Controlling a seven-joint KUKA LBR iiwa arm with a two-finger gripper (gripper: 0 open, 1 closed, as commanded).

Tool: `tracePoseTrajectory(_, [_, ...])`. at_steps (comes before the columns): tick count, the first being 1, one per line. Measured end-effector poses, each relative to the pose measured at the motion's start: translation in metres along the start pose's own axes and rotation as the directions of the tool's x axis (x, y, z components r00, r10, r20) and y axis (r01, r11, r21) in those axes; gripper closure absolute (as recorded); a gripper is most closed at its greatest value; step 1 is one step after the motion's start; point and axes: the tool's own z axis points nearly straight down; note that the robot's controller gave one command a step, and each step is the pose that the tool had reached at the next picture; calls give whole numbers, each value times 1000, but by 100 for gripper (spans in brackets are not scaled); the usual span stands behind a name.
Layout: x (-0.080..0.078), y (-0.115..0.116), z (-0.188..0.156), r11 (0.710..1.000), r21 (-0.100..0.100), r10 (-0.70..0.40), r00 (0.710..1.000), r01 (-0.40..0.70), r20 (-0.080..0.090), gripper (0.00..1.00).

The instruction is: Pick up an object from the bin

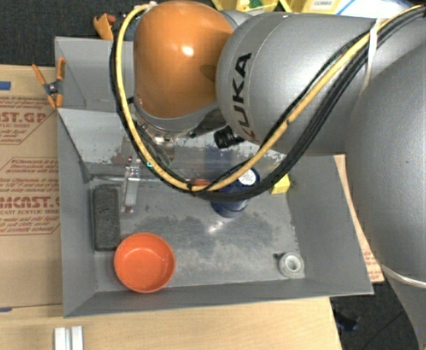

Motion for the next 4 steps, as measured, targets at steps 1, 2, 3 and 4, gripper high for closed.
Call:
tracePoseTrajectory(1, [1,8,5,999,1,-53,999,53,0,0])
tracePoseTrajectory(2, [8,11,48,1000,-2,14,1000,-14,3,0])
tracePoseTrajectory(3, [-2,11,45,998,0,-68,998,68,4,0])
tracePoseTrajectory(4, [-23,-18,108,981,-2,-192,981,192,5,0])
